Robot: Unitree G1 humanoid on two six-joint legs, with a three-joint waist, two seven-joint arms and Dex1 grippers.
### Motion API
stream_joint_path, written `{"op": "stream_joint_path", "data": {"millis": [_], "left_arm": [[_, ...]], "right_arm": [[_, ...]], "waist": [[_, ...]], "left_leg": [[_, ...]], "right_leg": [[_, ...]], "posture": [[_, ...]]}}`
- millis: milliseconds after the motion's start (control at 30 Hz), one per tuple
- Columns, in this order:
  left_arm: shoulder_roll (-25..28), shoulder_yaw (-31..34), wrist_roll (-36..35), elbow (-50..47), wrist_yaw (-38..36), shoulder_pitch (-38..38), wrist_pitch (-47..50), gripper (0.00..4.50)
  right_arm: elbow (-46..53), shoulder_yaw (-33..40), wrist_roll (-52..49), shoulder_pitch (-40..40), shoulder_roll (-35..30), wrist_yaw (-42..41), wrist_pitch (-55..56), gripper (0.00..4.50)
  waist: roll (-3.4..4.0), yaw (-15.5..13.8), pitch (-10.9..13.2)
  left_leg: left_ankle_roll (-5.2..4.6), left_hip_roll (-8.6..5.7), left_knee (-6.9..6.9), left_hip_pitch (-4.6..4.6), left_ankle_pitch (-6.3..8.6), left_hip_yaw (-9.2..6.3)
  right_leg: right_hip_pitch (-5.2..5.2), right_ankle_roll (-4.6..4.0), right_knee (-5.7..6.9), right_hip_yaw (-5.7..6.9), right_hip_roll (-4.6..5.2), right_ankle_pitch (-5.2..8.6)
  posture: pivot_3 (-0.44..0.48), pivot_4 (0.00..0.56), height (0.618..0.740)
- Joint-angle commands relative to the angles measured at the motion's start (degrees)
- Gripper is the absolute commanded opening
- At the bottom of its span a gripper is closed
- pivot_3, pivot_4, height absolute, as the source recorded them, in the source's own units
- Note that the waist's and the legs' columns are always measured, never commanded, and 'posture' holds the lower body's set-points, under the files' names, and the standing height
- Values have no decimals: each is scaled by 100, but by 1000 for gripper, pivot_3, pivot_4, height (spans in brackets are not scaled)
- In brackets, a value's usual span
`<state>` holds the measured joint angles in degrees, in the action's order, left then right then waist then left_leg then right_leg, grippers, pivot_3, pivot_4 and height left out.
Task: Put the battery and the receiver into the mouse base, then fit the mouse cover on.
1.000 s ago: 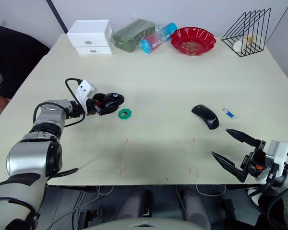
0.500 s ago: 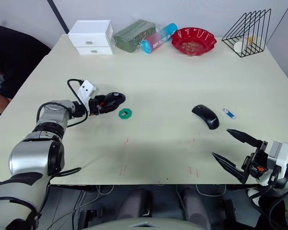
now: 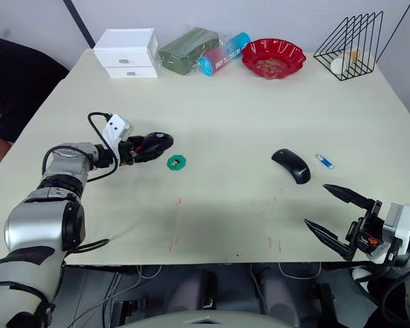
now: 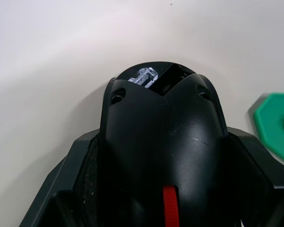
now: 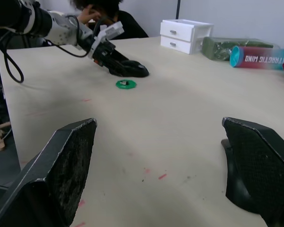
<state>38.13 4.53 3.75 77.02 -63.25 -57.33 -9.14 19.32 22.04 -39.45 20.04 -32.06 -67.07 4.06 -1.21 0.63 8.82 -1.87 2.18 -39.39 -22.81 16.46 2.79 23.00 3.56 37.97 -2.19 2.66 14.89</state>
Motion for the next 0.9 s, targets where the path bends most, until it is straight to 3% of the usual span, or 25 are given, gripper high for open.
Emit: {"op": "stream_joint_path", "data": {"millis": [33,367,433,500,667,900], "left_arm": [[282,212,-217,-172,-456,-86,-64,2954],[551,299,-777,-1256,-2274,92,-113,2954],[547,232,-953,-1912,-2611,343,99,2954],[513,152,-1283,-3241,-2781,886,635,2954],[491,-147,-1718,-6253,-2292,2181,2068,2954],[399,-460,-1912,-8272,-1518,3101,2912,2954]], "right_arm": [[-16,-4,-12,-64,5,-101,154,4500],[-318,-173,6,-386,-17,-355,236,4500],[-361,-194,-3,-451,-28,-394,220,4500],[-447,-208,-11,-515,-59,-481,231,4500],[-644,-231,11,-618,-104,-661,267,4500],[-827,-235,51,-694,-162,-826,314,4500]], "waist": [[-1,-2,1],[-4,-32,2],[-3,-26,2],[-2,-5,2],[-1,1,3],[0,-19,2]], "left_leg": [[0,0,0,0,0,0],[0,0,-2,-1,0,1],[0,1,-2,-1,0,1],[0,3,-2,0,0,-2],[0,10,-2,3,0,-15],[0,8,-3,13,-1,-19]], "right_leg": [[0,0,1,0,0,0],[0,0,2,1,1,0],[0,0,1,1,1,0],[0,0,2,-3,1,0],[1,0,2,-16,5,0],[-2,-1,11,-16,2,-1]], "posture": [[0,150,740],[0,150,740],[0,150,740],[0,150,740],[0,150,740],[0,150,740]]}}
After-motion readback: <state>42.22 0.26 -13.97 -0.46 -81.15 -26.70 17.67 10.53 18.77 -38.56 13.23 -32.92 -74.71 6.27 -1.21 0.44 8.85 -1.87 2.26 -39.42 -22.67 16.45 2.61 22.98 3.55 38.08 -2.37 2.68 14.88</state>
